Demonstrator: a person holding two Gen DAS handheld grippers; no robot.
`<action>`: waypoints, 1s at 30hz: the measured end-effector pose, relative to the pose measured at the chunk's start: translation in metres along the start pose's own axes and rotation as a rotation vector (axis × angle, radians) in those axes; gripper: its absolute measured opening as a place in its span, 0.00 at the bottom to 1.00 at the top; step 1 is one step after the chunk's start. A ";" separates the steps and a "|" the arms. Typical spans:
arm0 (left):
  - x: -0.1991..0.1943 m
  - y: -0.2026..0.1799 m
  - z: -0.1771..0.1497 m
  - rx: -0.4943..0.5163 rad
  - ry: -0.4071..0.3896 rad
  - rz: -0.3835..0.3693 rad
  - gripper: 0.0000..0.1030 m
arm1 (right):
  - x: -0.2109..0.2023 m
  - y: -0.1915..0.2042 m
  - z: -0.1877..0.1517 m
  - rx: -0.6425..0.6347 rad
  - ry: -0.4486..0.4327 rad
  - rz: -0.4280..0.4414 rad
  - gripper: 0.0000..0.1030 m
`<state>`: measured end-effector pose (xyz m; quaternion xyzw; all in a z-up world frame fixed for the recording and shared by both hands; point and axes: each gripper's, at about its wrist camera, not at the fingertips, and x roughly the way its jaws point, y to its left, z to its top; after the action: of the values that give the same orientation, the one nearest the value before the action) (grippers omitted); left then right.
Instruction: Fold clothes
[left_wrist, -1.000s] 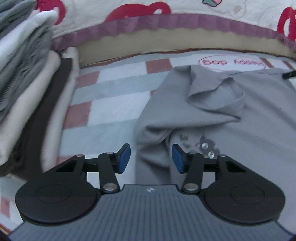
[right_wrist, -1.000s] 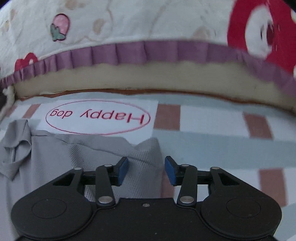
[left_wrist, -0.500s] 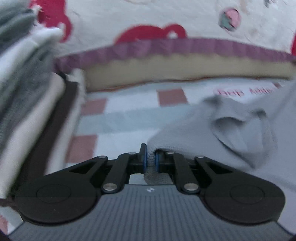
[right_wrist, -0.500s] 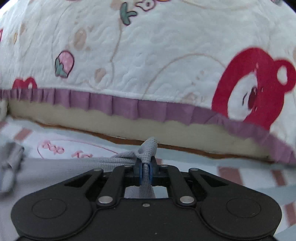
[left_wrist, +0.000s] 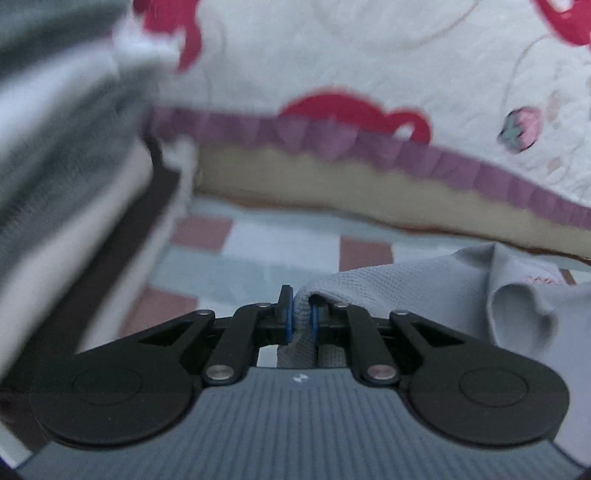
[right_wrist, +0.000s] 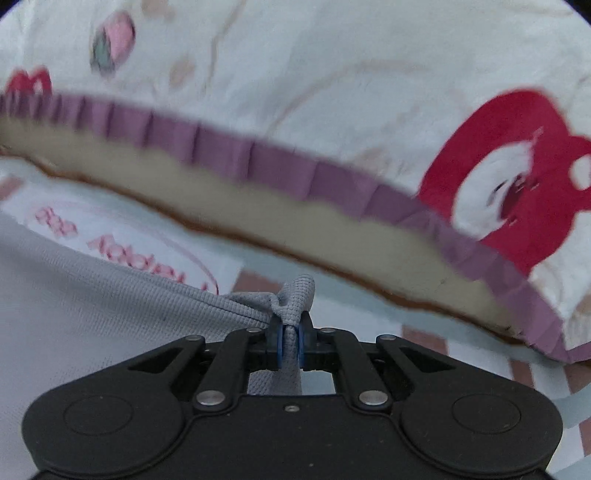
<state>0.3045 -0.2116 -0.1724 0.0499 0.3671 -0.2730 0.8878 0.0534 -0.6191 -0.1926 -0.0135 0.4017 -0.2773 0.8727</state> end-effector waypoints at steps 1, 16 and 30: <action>0.005 0.001 -0.003 -0.006 0.012 0.004 0.09 | 0.008 0.002 -0.001 -0.008 0.026 0.002 0.07; 0.005 0.000 -0.011 -0.024 0.043 -0.087 0.12 | -0.042 0.070 0.036 -0.030 -0.079 0.046 0.40; -0.022 -0.003 -0.015 0.105 -0.017 -0.155 0.10 | -0.029 0.240 0.032 0.027 0.110 0.768 0.59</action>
<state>0.2814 -0.2001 -0.1680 0.0653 0.3477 -0.3600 0.8633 0.1742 -0.4077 -0.2099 0.1642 0.4203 0.0639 0.8901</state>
